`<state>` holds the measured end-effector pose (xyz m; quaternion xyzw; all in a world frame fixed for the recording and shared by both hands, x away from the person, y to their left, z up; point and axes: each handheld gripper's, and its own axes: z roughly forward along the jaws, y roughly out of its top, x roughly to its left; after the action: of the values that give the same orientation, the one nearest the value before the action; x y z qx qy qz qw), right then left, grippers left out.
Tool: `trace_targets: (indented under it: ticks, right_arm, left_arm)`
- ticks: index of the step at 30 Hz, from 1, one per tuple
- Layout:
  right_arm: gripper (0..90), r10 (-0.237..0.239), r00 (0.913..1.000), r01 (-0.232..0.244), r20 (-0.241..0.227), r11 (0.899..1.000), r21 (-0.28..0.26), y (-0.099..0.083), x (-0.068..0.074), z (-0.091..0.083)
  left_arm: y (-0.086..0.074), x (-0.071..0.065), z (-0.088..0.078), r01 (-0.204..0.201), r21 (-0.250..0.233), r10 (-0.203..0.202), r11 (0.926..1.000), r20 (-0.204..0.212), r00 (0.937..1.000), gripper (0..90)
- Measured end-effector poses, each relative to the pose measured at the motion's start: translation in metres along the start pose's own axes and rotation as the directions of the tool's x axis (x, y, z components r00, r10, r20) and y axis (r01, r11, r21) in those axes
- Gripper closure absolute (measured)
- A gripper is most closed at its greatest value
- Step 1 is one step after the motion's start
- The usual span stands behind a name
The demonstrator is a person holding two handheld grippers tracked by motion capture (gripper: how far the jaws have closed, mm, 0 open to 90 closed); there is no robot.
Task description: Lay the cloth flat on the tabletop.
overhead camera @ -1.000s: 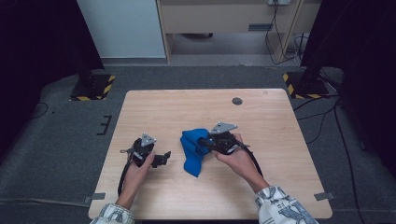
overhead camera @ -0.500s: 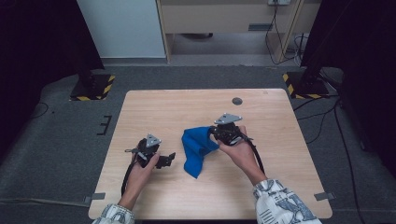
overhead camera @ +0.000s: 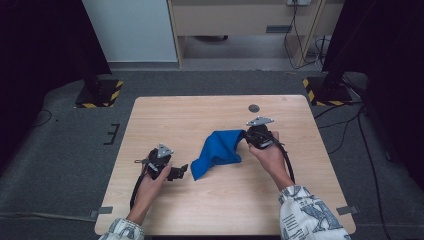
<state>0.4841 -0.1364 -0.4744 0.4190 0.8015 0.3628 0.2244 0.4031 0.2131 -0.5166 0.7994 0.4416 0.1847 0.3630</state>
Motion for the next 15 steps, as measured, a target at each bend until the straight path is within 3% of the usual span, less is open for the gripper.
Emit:
trace_targets:
  ticks: [9,15]
  right_arm:
    - [56.3,-0.012,0.9998,0.012,-0.015,1.0,-0.027,-0.007,0.005,-0.015]
    - [54.4,-0.019,0.9994,0.018,-0.029,0.999,-0.047,-0.02,0.007,-0.03]
  left_arm:
    - [-0.002,-0.002,-0.001,-0.013,0.009,0.013,0.9999,0.008,0.9999,5.2]
    - [-0.003,-0.006,-0.001,-0.027,0.017,0.026,0.9995,0.017,0.9995,5.2]
